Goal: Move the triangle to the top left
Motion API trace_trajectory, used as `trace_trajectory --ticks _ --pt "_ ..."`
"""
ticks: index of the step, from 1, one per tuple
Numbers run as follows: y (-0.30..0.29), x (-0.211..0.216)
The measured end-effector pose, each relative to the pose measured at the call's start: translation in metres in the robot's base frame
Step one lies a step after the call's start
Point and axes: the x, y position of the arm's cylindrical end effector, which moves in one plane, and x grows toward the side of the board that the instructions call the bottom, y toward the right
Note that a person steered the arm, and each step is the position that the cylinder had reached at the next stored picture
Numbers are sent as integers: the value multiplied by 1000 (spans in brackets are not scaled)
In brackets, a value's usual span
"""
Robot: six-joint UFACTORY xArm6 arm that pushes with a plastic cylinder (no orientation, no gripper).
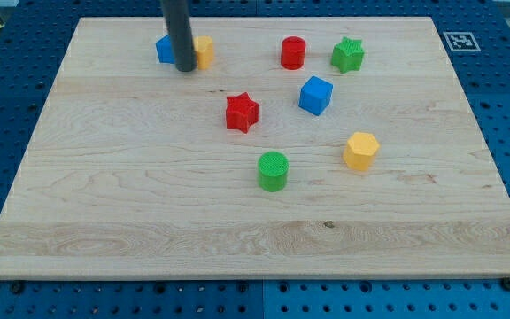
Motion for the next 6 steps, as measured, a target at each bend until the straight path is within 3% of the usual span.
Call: trace_trajectory --ticks 1,3,6 --pt "9 0" --pt "-53 -22" --pt "-76 -57"
